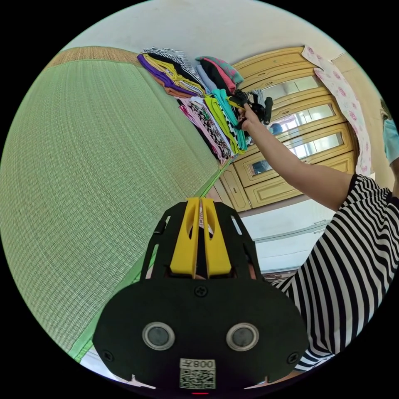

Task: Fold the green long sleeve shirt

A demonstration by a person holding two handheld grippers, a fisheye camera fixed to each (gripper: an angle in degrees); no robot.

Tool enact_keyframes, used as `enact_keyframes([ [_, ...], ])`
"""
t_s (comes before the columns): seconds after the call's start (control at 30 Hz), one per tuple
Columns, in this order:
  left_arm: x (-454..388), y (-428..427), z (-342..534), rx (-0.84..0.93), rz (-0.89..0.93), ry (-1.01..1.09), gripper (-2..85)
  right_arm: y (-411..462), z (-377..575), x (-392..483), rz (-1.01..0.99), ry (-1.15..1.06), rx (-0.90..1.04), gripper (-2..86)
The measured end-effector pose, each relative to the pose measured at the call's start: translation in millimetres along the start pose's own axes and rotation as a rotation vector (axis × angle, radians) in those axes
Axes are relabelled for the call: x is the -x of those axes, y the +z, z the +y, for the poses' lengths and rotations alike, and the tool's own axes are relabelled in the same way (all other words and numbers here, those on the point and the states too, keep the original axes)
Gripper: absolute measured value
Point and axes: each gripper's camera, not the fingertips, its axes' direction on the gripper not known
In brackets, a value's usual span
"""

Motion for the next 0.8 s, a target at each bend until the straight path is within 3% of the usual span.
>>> enact_keyframes([
  [0.47,1,36,37,-0.026,0.020,-0.018,0.3,-18,9,-74,-0.220,0.130,-0.032,0.6],
  [0.67,-1,44,38,-0.077,0.057,-0.018,0.2,-62,33,-63,-0.337,0.037,-0.085,0.5],
  [0.8,-10,49,37,-0.106,0.084,0.002,0.2,-99,67,-46,-0.538,-0.051,-0.095,0.4],
])
